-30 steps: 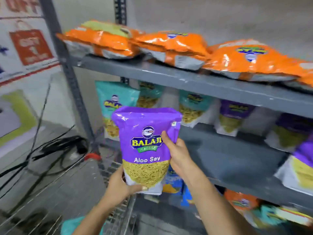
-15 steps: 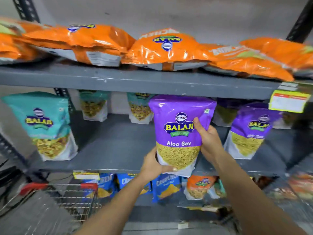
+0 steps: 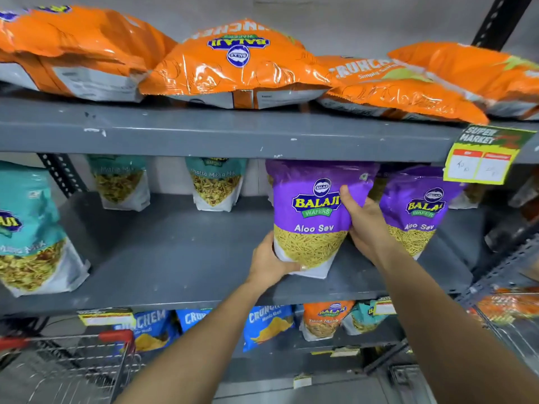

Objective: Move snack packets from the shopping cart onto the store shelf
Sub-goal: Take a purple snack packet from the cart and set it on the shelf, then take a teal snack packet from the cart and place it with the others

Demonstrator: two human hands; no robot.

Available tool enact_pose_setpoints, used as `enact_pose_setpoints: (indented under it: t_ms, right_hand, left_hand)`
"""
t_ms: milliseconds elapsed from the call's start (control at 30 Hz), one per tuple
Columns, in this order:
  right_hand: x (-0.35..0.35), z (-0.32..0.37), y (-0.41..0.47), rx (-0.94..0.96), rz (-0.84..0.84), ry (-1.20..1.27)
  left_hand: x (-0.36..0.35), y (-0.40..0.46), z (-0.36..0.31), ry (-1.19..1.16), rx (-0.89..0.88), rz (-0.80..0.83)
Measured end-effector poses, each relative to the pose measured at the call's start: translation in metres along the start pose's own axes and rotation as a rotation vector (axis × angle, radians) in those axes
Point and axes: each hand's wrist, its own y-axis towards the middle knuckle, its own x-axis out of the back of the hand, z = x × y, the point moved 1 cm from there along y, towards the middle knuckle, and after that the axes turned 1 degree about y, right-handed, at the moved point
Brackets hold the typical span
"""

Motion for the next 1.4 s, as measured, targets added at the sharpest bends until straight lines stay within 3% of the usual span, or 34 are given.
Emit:
enact_pose_setpoints:
  t_ms: [367, 467, 633, 800, 967, 1067, 1167, 1267, 1400]
  right_hand:
    - [0.005, -0.032, 0.038, -0.049, -0.089, 0.005]
    - [0.007, -0.037, 0.041, 0.003, -0.125, -0.048]
    - [0.002, -0.049, 0.015, 0.212, -0.427, -0.096]
    - [-0.049, -0.081, -0.047, 0.311, -0.439, -0.105]
    - [-0.156, -0.135, -0.124, 0.216, -0.122, -0.190]
    - [-0.241, -0.170, -0.178, 0.064, 0.153, -0.235]
    - [-0.327, -0.214, -0.243, -0.229, 0.513, -0.338]
    - [-0.385, -0.260, -0.308, -0.551, 0.767, -0.516]
    - [-0.414, -0.323, -0.361, -0.931, 0.898, -0.736]
  left_hand:
    - [-0.035, 0.040, 0.029, -0.001, 0.032, -0.096]
    - [-0.034, 0.039, 0.032, 0.016, 0.041, -0.095]
    - [-0.009, 0.022, 0.029, 0.040, 0.026, -0.105]
    - [0.059, -0.035, 0.048, 0.105, -0.075, -0.284]
    - [0.167, -0.152, 0.084, 0.270, -0.129, -0.541]
    - [0.235, -0.238, 0.120, 0.379, 0.055, -0.793]
    - [0.284, -0.327, 0.163, 0.403, 0.370, -1.017]
    - [0.310, -0.404, 0.204, 0.443, 0.722, -1.026]
    - [0.318, -0.468, 0.261, 0.385, 1.114, -0.852]
